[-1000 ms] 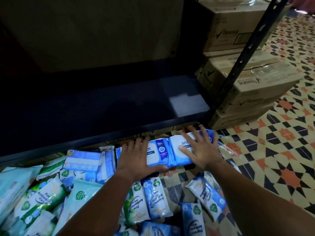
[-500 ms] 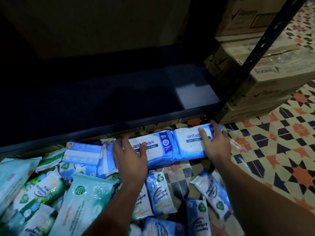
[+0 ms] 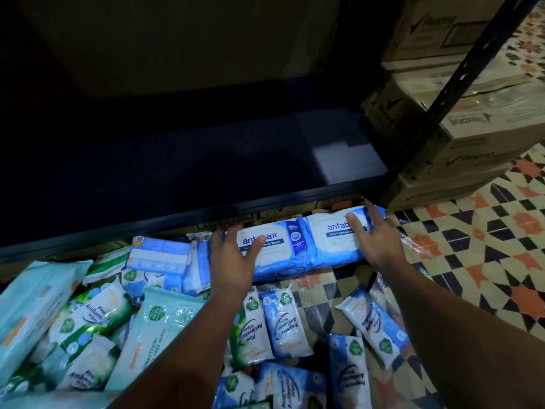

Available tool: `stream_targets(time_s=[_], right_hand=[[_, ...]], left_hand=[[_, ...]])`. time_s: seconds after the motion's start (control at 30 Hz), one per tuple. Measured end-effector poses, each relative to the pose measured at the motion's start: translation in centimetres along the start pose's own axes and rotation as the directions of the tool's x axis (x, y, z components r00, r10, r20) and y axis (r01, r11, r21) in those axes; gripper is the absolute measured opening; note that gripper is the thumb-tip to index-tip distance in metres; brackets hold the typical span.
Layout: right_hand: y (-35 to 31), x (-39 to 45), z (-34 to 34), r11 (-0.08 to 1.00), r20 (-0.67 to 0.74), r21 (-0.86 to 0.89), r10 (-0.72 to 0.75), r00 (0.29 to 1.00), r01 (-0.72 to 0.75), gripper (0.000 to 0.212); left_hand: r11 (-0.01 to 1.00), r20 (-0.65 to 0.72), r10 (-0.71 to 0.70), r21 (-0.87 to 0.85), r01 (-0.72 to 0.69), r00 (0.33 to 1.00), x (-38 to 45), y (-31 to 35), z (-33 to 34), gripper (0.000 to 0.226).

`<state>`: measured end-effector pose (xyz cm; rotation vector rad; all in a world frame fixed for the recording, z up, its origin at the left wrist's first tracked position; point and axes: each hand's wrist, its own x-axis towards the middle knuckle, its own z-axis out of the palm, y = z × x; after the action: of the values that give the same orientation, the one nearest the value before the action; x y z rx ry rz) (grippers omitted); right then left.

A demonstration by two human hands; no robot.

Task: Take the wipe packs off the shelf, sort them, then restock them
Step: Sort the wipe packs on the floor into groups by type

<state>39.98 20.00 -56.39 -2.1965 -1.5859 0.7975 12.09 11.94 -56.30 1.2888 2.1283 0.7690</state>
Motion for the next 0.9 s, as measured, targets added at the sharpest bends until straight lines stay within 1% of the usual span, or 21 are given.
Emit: stream_targets(time_s=[0.03,0.07,0.1,0.13,0.17,0.2,0.23,0.27,0.3,0.37,0.43,0.53,0.6,0.67,0.7,0.73,0.77,0.83,0.9], right_hand=[[-0.2,-0.2,0.0,0.997,-0.010,-0.064,0.029,1.000,-0.030,0.069],[-0.6,-0.6,0.0,0.982,-0.054,-0.180,0.041,0.998,-0.050,0.068],[-1.2,-1.0,0.1,0.950,-0.118,-0.309,0.020,0.993,-0.055,0.066],[-1.9,-1.7,0.2,0.917,-0.176,-0.396,-0.040,0.984,-0.033,0.064],[-2.5,-2.3,0.4,0.904,-0.204,-0.426,-0.126,0.971,0.027,0.062],[-3.1,-3.0,0.8,0.897,-0.200,-0.427,-0.219,0.955,0.116,0.059],[-3.5,-3.8,1.2,0.881,-0.170,-0.429,-0.297,0.940,0.201,0.057],[-3.7,-4.4,1.9,0.859,-0.122,-0.442,-0.342,0.932,0.257,0.056],[-3.7,-5.0,2.7,0.842,-0.072,-0.460,-0.352,0.933,0.283,0.058],[-3.3,-5.6,3.8,0.832,0.013,-0.480,-0.310,0.951,0.278,0.063],[-2.9,-5.6,4.3,0.830,0.055,-0.489,-0.279,0.959,0.269,0.064],[-3.3,-5.4,3.8,0.823,0.113,-0.499,-0.246,0.963,0.269,0.062],[-4.0,-5.6,3.5,0.824,0.137,-0.505,-0.216,0.967,0.256,0.060],[-5.1,-6.3,3.5,0.836,0.127,-0.486,-0.220,0.967,0.254,0.057],[-5.8,-6.9,3.7,0.839,0.105,-0.470,-0.254,0.961,0.273,0.056],[-6.5,-7.4,4.0,0.835,0.082,-0.455,-0.306,0.949,0.308,0.053],[-7.2,-8.1,4.3,0.824,0.065,-0.441,-0.366,0.929,0.355,0.050],[-8.8,-9.9,5.2,0.788,0.074,-0.426,-0.459,0.886,0.444,0.047],[-10.8,-12.2,6.2,0.761,0.137,-0.424,-0.481,0.866,0.490,0.049]], left_hand=[[0.999,0.011,0.018,0.036,-0.018,1.000,0.0,-0.1,0.0,0.063],[0.994,0.014,0.043,0.096,-0.044,0.999,0.0,0.0,-0.2,0.064],[0.980,0.008,0.088,0.176,-0.088,0.996,-0.2,0.1,-0.2,0.064],[0.951,0.002,0.156,0.271,-0.151,0.988,-0.6,0.1,-0.2,0.063],[0.902,0.013,0.244,0.364,-0.232,0.970,-1.0,0.3,-0.3,0.062],[0.840,0.050,0.326,0.442,-0.314,0.944,-1.6,0.5,-0.3,0.060],[0.781,0.116,0.384,0.488,-0.390,0.916,-2.1,0.6,-0.1,0.059],[0.751,0.190,0.395,0.497,-0.435,0.899,-2.6,0.8,0.3,0.058],[0.747,0.245,0.375,0.491,-0.448,0.894,-2.9,0.8,0.6,0.058],[0.749,0.281,0.357,0.483,-0.453,0.891,-3.1,0.8,1.1,0.062],[0.738,0.310,0.354,0.487,-0.467,0.883,-3.3,0.6,1.2,0.069],[0.778,0.348,0.321,0.434,-0.455,0.881,-3.0,0.5,0.6,0.069],[0.834,0.403,0.289,0.339,-0.435,0.868,-2.3,1.1,-0.4,0.061],[0.916,0.462,0.267,0.152,-0.372,0.846,-1.5,1.4,-2.2,0.055],[0.942,0.469,0.264,0.061,-0.329,0.843,-1.3,1.3,-3.6,0.052],[0.954,0.453,0.272,-0.008,-0.301,0.849,-1.2,0.9,-5.0,0.048],[0.952,0.413,0.293,-0.047,-0.302,0.862,-1.2,0.2,-6.5,0.043],[0.936,0.312,0.342,-0.024,-0.352,0.887,-1.8,-1.8,-9.9,0.033],[0.915,0.218,0.385,0.035,-0.401,0.897,-2.7,-4.5,-13.2,0.028]])
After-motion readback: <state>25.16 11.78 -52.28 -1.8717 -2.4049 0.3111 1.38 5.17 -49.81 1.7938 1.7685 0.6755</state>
